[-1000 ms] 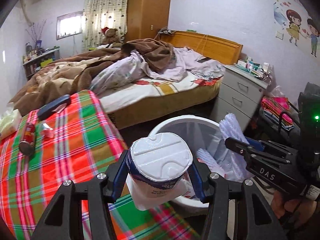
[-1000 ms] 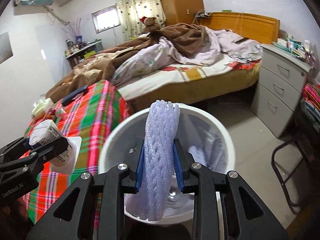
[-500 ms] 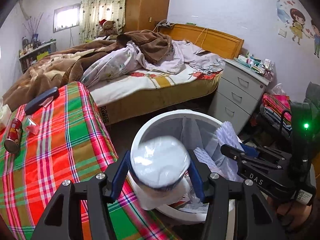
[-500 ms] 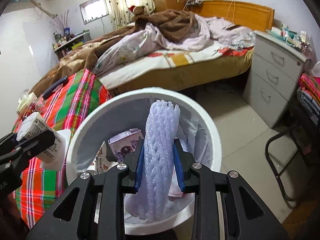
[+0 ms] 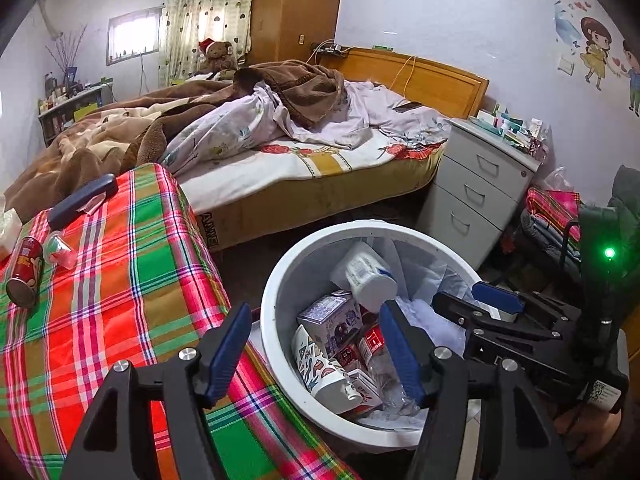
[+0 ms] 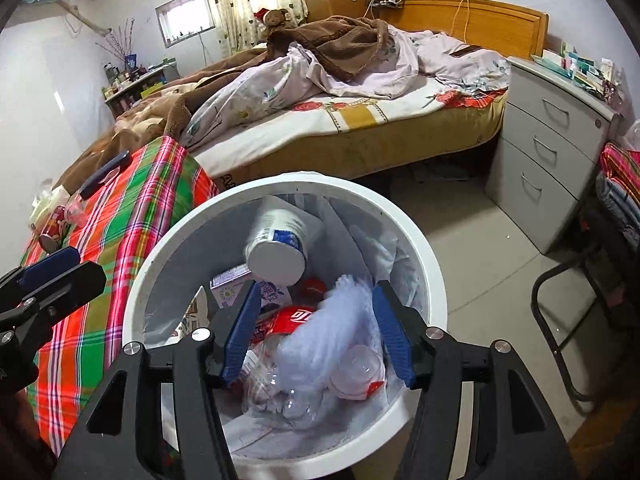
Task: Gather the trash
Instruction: 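Open the left tool to drop the yogurt cup while the right tool drops the net into the bin, then move both tools back over the bed toward the red can and clear cup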
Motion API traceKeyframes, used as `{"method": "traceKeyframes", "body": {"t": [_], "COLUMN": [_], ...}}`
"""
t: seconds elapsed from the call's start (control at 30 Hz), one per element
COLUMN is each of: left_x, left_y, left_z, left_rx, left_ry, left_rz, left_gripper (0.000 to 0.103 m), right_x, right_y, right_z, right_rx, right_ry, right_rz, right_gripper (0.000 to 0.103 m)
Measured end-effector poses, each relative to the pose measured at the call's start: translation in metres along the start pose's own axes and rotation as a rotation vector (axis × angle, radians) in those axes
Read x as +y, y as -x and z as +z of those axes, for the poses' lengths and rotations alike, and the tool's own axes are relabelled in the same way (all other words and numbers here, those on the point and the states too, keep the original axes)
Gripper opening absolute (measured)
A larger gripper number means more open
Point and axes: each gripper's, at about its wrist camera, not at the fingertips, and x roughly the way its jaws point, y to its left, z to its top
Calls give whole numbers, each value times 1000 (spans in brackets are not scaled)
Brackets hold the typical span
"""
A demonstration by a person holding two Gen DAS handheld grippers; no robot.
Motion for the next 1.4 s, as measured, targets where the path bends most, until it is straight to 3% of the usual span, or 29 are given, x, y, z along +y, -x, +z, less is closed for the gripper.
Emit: {"method": "traceKeyframes", "body": {"t": [0.63, 1.4], "left_x": [32, 148], "left_y": [43, 89], "left_z": [-10, -17], "left_rx": [-52, -104], "left_ry": [41, 179], "left_rz": [60, 231], "left_gripper": [66, 66], "right_x": [28, 121], "right_y": [19, 4], "right_z": [6, 19], "right_rx": [-73, -86], "right_ry": [22, 163], "right_rz": [41, 181], "right_gripper": [60, 60]}}
